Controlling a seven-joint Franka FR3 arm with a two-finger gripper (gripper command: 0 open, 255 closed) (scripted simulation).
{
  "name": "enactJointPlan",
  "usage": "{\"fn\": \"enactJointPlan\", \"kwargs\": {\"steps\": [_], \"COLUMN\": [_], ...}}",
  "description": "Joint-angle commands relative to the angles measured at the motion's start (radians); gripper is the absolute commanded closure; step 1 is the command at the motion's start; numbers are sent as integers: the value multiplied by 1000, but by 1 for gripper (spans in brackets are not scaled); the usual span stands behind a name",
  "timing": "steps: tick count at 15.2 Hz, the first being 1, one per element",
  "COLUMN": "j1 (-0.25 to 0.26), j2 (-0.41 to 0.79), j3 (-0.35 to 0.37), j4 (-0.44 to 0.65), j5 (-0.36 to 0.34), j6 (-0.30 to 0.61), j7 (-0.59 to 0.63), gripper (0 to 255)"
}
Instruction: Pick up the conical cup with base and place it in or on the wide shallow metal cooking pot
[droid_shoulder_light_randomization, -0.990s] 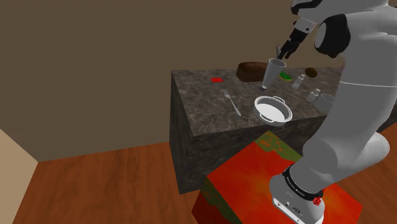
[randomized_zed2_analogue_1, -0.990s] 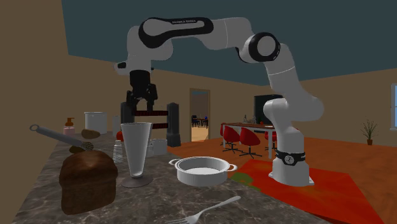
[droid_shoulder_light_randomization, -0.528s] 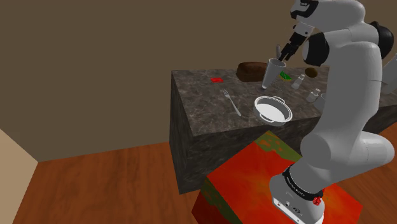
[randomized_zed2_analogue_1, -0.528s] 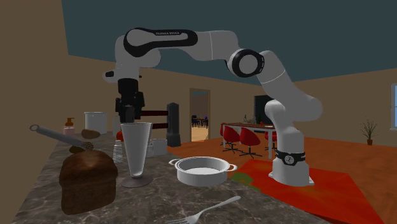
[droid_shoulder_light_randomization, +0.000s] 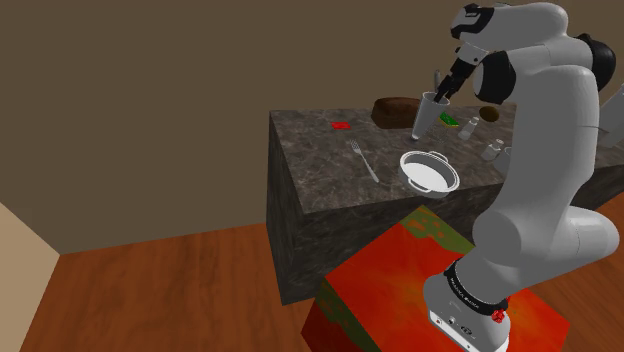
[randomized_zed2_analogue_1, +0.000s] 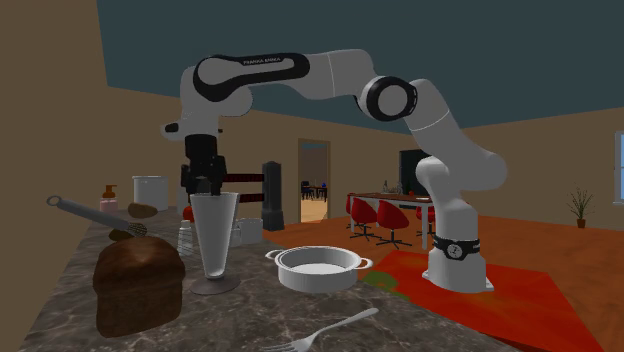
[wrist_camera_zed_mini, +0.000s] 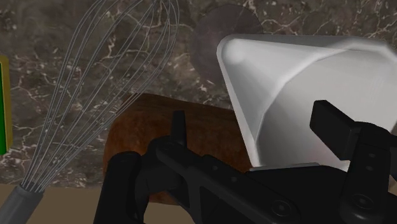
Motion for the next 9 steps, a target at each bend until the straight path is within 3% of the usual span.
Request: {"fn": "enactJointPlan", "kwargs": {"steps": [1, 4, 5, 9], "j1": [1, 0, 0, 0], "j2": [0, 0, 0, 0], "j3": [0, 0, 0, 0], "j4": [-2, -2, -2, -1], "j5": [0, 0, 0, 0], "j6": [2, 2, 2, 1], "j7": [0, 0, 0, 0], "gripper": [0, 0, 255, 255]}}
